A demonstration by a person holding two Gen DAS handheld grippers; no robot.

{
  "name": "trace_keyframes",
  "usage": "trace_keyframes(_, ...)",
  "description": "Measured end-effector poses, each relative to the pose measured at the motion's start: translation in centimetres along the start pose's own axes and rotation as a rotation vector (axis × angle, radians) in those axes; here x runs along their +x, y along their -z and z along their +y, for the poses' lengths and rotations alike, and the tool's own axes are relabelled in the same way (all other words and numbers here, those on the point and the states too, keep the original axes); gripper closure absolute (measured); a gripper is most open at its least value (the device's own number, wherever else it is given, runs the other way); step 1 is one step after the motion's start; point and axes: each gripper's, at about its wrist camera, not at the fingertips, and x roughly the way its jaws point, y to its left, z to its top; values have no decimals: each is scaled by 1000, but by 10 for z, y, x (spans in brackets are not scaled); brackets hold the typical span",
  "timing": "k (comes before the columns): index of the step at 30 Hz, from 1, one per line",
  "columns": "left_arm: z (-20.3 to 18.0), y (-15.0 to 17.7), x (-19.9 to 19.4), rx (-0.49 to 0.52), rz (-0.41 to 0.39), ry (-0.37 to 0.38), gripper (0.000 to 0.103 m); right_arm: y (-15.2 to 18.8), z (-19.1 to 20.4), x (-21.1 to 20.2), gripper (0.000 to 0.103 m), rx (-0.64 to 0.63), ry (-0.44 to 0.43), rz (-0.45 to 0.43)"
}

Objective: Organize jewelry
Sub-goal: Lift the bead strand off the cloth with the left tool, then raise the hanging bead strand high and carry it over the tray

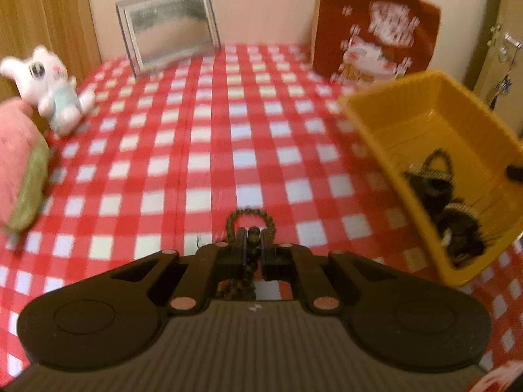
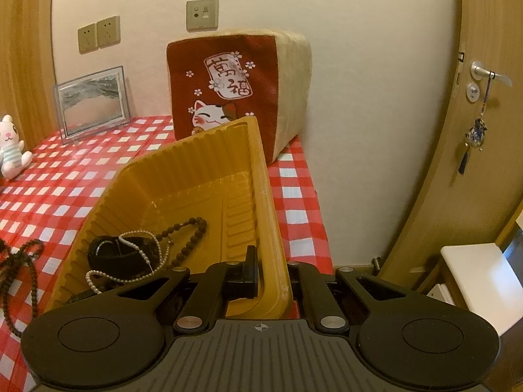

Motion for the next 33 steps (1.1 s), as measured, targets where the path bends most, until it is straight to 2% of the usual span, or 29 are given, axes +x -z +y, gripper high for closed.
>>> trace_keyframes(9, 8, -43, -80, 7, -168, 36, 97, -1, 1, -1, 98, 3, -9, -9)
trace_keyframes(17, 19, -88, -143, 51, -278, 7, 97, -2, 1, 0, 98, 2, -19, -18)
trace_keyframes(33, 22, -150, -227, 110, -458, -5, 97, -2, 5, -1, 98, 1, -25, -25)
